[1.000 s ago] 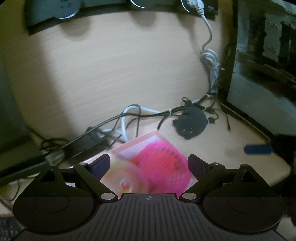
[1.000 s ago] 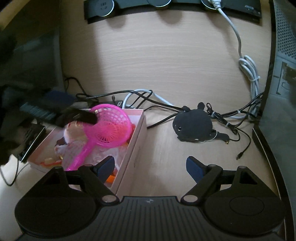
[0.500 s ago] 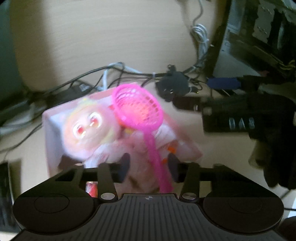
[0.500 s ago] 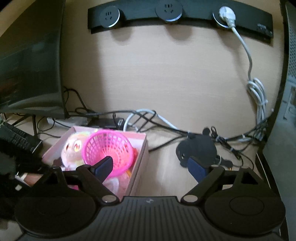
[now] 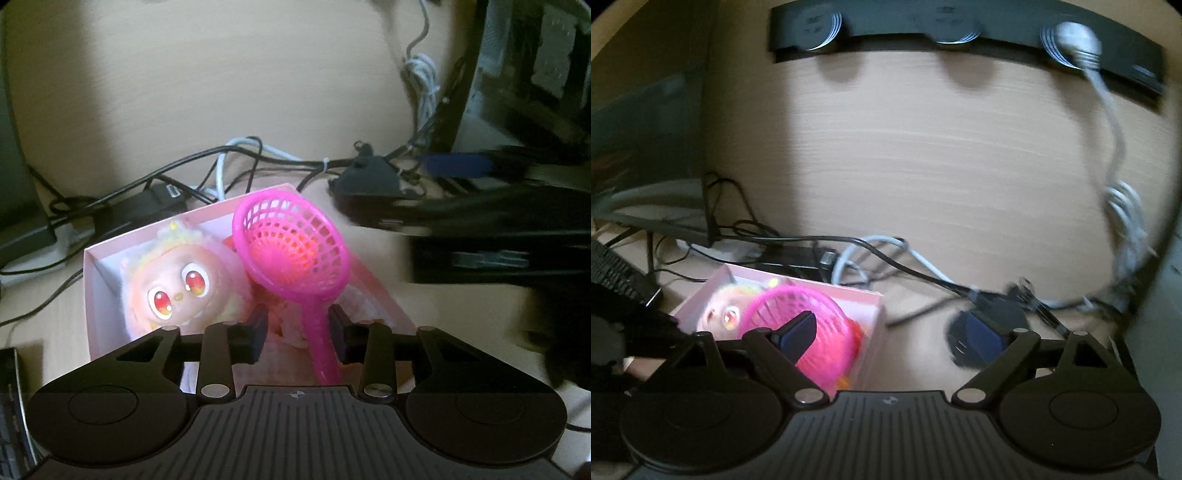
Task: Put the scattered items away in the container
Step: 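Lower the pink net into the pink box and open the left tool, then grasp the black plush toy with the right tool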
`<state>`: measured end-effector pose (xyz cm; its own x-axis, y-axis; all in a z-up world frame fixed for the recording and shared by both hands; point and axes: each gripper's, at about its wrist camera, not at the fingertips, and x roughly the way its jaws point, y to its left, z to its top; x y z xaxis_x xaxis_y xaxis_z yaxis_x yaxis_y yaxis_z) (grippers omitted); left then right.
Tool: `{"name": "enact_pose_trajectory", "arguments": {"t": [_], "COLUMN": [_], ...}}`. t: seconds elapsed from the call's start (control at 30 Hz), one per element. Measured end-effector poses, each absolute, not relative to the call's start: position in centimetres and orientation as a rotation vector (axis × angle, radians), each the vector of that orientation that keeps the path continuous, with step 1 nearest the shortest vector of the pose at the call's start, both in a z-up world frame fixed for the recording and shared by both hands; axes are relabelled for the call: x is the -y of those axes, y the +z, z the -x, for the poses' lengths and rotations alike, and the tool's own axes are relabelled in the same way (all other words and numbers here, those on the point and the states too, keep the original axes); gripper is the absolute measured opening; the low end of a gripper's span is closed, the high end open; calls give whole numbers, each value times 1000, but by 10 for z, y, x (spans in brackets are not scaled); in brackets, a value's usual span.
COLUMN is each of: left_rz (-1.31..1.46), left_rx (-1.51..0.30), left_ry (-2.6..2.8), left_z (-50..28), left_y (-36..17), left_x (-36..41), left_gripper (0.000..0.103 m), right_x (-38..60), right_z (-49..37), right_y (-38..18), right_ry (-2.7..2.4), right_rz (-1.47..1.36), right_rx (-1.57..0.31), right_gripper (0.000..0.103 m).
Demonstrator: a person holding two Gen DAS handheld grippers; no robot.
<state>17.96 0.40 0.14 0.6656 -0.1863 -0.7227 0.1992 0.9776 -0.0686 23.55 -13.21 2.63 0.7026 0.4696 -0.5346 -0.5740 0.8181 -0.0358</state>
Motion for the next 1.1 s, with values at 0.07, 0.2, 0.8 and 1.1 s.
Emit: {"name": "enact_pose_trajectory", "arguments": {"t": [0.07, 0.2, 0.8, 1.1], "left_rz": [-34, -65, 71, 48], "left_rx": [-804, -841, -819, -851], "left_ry": [-224, -142, -170, 24], "left_z": [-169, -158, -144, -140], "left_y": [6, 5, 20, 19], "left_x": [-10, -27, -41, -38], "left_gripper": [65, 65, 92, 94], "right_x": [116, 95, 127, 190], "right_z": [-244, -265, -234, -266], "right_y": [20, -2, 12, -4], "right_ry": [614, 596, 620, 385], "right_rz": [259, 362, 343, 168], "right_rx": [-545, -575, -522, -571], "right_gripper": [90, 90, 97, 98]}}
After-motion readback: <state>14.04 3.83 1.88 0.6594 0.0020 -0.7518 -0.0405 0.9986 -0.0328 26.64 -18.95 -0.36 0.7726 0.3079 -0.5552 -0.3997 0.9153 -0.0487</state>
